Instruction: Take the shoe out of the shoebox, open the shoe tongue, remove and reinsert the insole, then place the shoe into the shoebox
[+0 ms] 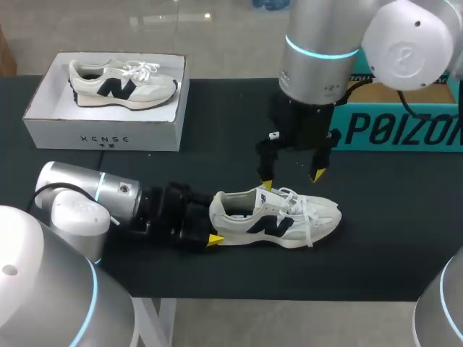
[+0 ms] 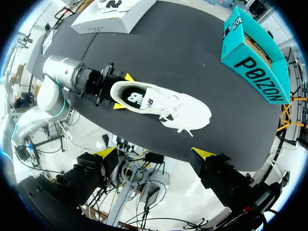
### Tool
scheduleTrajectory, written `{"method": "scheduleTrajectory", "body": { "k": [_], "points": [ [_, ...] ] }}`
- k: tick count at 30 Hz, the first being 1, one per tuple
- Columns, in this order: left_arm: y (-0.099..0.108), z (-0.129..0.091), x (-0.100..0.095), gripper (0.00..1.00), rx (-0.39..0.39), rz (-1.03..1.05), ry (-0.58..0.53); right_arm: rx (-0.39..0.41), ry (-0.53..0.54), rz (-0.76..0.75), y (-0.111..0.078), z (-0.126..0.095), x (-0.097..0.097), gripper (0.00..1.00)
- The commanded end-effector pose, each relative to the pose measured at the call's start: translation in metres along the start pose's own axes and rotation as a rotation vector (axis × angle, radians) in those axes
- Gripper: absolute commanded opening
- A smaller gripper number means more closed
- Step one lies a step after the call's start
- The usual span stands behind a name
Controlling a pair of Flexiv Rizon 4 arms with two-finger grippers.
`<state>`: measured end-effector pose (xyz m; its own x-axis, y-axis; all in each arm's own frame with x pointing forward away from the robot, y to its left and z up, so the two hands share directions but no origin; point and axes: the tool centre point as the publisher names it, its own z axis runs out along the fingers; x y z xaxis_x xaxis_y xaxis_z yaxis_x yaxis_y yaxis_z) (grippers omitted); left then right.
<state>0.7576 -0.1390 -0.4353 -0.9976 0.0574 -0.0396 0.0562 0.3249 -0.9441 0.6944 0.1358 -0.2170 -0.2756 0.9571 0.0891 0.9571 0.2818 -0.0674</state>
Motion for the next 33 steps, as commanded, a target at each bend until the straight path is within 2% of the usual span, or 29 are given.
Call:
{"method": "scheduleTrajectory", "body": {
  "k": [1,8,16,21,33],
  "points": [
    [0.004,0.004,0.0,0.0,0.0,0.0,-0.003,-0.069,-0.04,0.085,-0.002,0.012,0.011,1.0],
    [0.004,0.004,0.0,0.0,0.0,0.0,-0.003,-0.089,-0.052,0.164,-0.002,0.023,0.016,1.0],
    [0.004,0.004,0.0,0.0,0.0,0.0,-0.003,-0.069,-0.057,0.21,0.009,0.036,0.012,1.0],
    [0.004,0.004,0.0,0.0,0.0,0.0,-0.003,-0.054,-0.069,0.247,0.021,0.056,0.011,1.0],
    [0.004,0.004,0.0,0.0,0.0,0.0,-0.003,-0.033,-0.139,0.247,0.05,0.084,0.017,1.0]
  ]
}}
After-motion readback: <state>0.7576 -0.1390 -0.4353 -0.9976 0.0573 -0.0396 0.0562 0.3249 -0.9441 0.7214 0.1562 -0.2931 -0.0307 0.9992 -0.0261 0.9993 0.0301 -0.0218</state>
